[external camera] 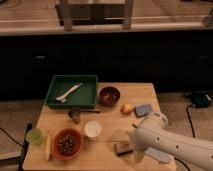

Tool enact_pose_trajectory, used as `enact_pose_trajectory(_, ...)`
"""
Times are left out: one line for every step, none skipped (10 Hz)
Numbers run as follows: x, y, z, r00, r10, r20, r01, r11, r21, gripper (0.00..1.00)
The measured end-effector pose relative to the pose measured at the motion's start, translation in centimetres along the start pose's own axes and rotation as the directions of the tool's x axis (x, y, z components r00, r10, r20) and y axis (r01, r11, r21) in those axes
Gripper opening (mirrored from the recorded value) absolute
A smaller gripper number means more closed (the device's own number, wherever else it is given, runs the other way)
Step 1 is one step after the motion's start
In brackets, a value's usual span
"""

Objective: Place eraser in purple bowl

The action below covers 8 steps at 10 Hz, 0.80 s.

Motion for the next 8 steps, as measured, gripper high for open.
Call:
enact_pose_trajectory(0.0,0.1,0.2,1.0,0.009,0.005,-0.009,1.0,-0.001,0.8)
enact_pose_trajectory(0.0,0.2,0.5,1.0,0.02,0.009,-0.02,1.0,0.001,0.8)
enact_pose_trajectory(0.1,0.3,0.9,0.999,0.035,0.017,-0.035,0.999,0.002,0.8)
enact_pose_trajectory(0.1,0.3,1.0,0.999,0.041,0.021,-0.041,0.999,0.002,0.8)
enact_pose_trajectory(0.1,0.3,1.3,0.998,0.05,0.028,-0.05,0.999,0.0,0.8)
enact_pose_trajectory(0.1,0.3,1.6,0.997,0.062,0.038,-0.062,0.998,0.0,0.8)
enact_pose_trajectory(0.1,0.3,1.7,0.997,0.069,0.042,-0.069,0.998,0.0,0.8)
enact_pose_trajectory(0.2,0.3,2.0,0.996,0.077,0.047,-0.077,0.997,0.0,0.8)
